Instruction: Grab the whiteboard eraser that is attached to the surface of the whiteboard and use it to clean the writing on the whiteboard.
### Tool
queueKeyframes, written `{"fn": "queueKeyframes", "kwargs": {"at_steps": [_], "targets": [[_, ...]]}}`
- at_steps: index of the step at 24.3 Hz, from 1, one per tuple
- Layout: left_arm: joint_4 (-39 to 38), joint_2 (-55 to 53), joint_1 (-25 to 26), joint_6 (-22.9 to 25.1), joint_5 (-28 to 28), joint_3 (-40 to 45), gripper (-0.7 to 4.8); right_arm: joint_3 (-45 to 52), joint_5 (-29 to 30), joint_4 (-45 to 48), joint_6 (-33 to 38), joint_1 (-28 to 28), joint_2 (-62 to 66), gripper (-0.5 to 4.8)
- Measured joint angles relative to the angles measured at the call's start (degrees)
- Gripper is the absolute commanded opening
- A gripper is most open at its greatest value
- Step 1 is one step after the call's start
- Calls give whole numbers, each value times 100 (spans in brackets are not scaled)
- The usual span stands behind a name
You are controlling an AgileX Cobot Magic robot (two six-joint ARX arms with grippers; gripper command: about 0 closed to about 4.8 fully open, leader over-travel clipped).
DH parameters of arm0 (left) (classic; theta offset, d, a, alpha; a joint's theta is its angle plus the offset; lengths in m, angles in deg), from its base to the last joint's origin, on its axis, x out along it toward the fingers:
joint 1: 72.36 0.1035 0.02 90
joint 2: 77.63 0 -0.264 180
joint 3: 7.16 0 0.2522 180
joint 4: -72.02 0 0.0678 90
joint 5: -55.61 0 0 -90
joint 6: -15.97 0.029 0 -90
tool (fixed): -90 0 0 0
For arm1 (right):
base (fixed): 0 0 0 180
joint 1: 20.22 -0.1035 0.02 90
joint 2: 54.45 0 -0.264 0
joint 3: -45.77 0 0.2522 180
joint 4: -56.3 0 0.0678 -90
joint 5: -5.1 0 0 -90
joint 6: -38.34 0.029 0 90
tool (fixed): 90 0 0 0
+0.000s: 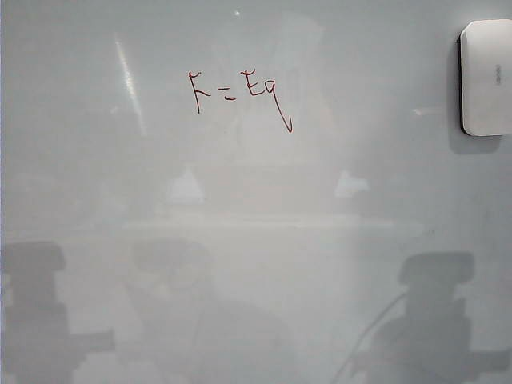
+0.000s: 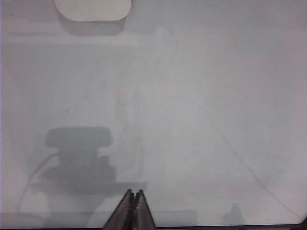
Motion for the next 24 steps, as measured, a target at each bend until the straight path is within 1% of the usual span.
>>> {"fn": "queueKeyframes", "kwargs": {"at_steps": [10,14,15,16,17,18,19,21,22,23,24], "targets": [[0,0,0,0,-4,0,-6,0,0,0,2,0,0,-7],[4,0,0,-17,-4,-4,-6,0,2,24,225,0,0,-8],[15,-2,0,-107,9,-17,-6,0,2,114,387,0,0,-8],[94,-7,0,-334,63,-44,-6,-4,0,251,535,0,0,-8],[304,-11,0,-863,195,-168,-6,-92,2,509,863,0,2,-8],[494,-11,0,-1189,232,-299,-6,-247,0,551,1080,-2,2,-8],[774,0,0,-1600,284,-605,-6,-682,2,538,1429,-4,2,-8],[765,-2,0,-1825,581,-968,-6,-1222,7,358,1615,-7,7,-8],[592,-7,0,-1895,1093,-1366,-6,-1696,44,68,1657,-7,26,-8],[531,-22,0,-1908,1381,-1593,-6,-1919,129,-70,1641,-7,42,-8],[442,-35,0,-1919,1788,-1930,-6,-2297,398,-446,1513,-7,127,-9]]}}
